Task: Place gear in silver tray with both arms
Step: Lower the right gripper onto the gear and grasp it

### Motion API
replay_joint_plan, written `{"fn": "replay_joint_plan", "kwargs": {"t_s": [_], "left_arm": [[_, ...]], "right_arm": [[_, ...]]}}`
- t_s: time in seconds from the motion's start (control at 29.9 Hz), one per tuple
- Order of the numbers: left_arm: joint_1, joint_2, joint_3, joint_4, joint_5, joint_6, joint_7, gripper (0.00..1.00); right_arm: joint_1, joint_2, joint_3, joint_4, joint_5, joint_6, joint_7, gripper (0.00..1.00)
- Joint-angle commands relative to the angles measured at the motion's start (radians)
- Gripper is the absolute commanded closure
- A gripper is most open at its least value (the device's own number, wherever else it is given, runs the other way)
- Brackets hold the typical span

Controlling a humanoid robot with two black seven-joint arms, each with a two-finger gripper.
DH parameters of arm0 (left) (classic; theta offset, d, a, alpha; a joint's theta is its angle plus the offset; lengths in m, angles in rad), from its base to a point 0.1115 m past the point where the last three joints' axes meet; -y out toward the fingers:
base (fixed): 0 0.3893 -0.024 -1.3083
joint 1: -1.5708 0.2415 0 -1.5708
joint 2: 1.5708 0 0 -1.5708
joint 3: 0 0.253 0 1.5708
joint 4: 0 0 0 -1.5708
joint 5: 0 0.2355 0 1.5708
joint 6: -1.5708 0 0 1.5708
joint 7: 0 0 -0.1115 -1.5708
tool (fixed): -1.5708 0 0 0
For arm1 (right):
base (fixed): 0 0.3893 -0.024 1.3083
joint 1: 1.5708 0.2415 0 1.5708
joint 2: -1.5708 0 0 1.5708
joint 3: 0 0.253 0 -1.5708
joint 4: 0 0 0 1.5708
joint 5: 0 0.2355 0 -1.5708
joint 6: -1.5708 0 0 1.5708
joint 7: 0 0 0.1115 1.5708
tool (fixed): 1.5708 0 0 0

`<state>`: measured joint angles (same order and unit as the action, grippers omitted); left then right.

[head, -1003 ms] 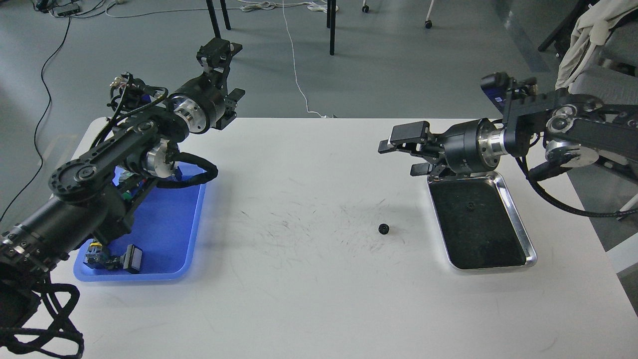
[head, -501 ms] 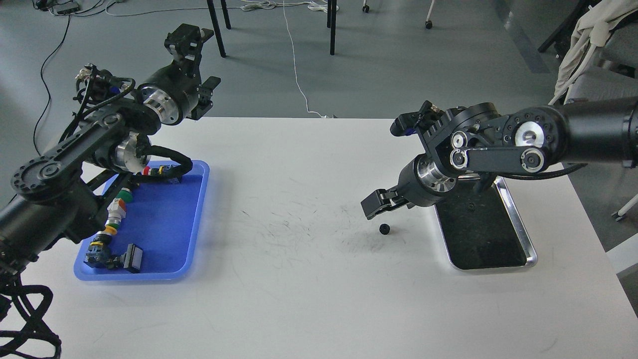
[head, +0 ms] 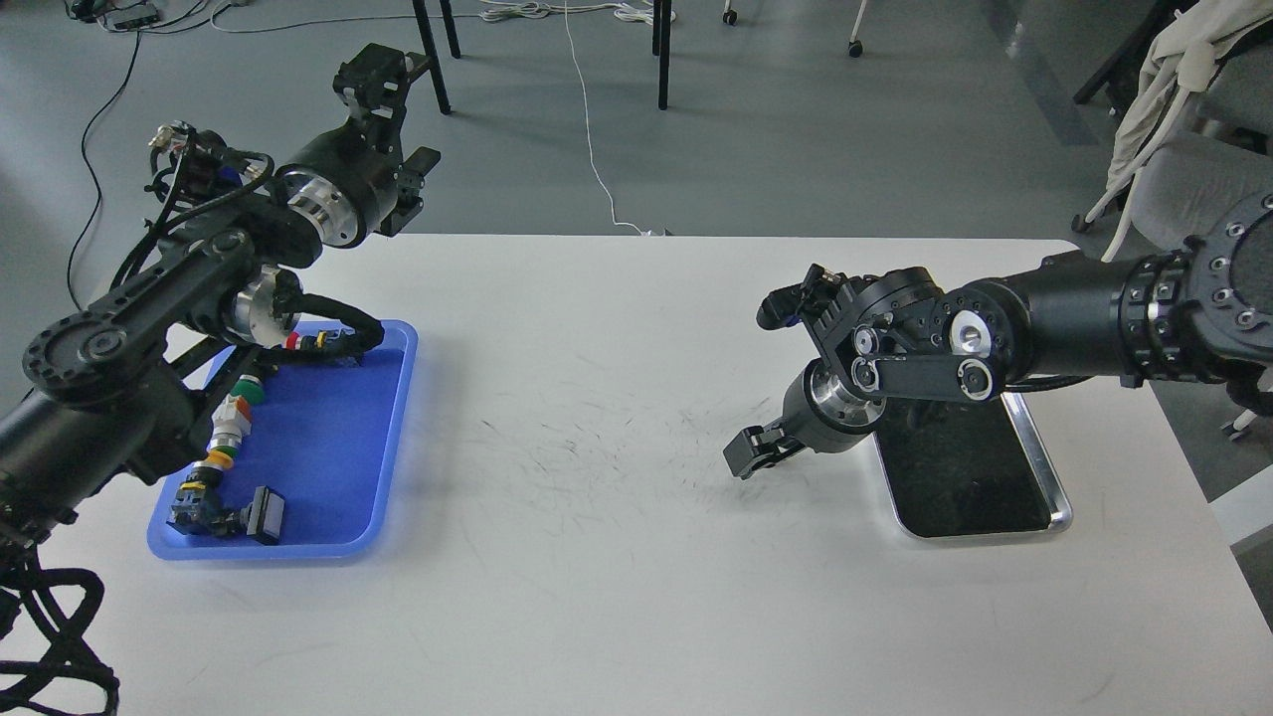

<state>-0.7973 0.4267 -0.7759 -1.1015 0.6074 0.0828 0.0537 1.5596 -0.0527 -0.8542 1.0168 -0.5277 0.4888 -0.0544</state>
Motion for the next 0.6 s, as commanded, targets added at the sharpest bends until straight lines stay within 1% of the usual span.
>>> {"fn": "replay_joint_plan", "kwargs": {"t_s": [0.0,0.07,0.2,0.27,0.37,0.47,0.53,0.57], "left_arm": [[0.0,0.0,0.0,0.0,0.0,0.0,0.0,0.02],[0.0,0.001,0.001,0.0,0.0,0.0,0.0,0.02],[0.0,0.001,0.001,0.0,0.0,0.0,0.0,0.02],[0.0,0.003,0.001,0.0,0.0,0.0,-0.002,0.02],[0.0,0.003,0.001,0.0,0.0,0.0,-0.015,0.02],[0.0,0.003,0.001,0.0,0.0,0.0,-0.017,0.02],[-0.002,0.003,0.001,0.0,0.0,0.0,-0.017,0.02],[-0.002,0.003,0.001,0.0,0.0,0.0,-0.017,0.02]], "right_arm": [[-0.012,0.014,-0.003,-0.018,-0.005,0.0,0.004,0.18],[-0.024,0.022,-0.003,-0.033,-0.011,0.0,0.004,0.18],[-0.049,0.039,-0.003,-0.064,-0.046,0.0,0.004,0.25],[-0.05,0.048,-0.003,-0.073,-0.051,0.0,0.004,0.31],[-0.05,0.051,-0.003,-0.086,-0.052,0.0,0.005,0.37],[-0.05,0.053,-0.003,-0.106,-0.055,0.0,0.007,0.44],[-0.05,0.053,-0.003,-0.107,-0.063,0.0,0.01,0.51],[-0.05,0.053,-0.003,-0.107,-0.069,0.0,0.011,0.53]]}}
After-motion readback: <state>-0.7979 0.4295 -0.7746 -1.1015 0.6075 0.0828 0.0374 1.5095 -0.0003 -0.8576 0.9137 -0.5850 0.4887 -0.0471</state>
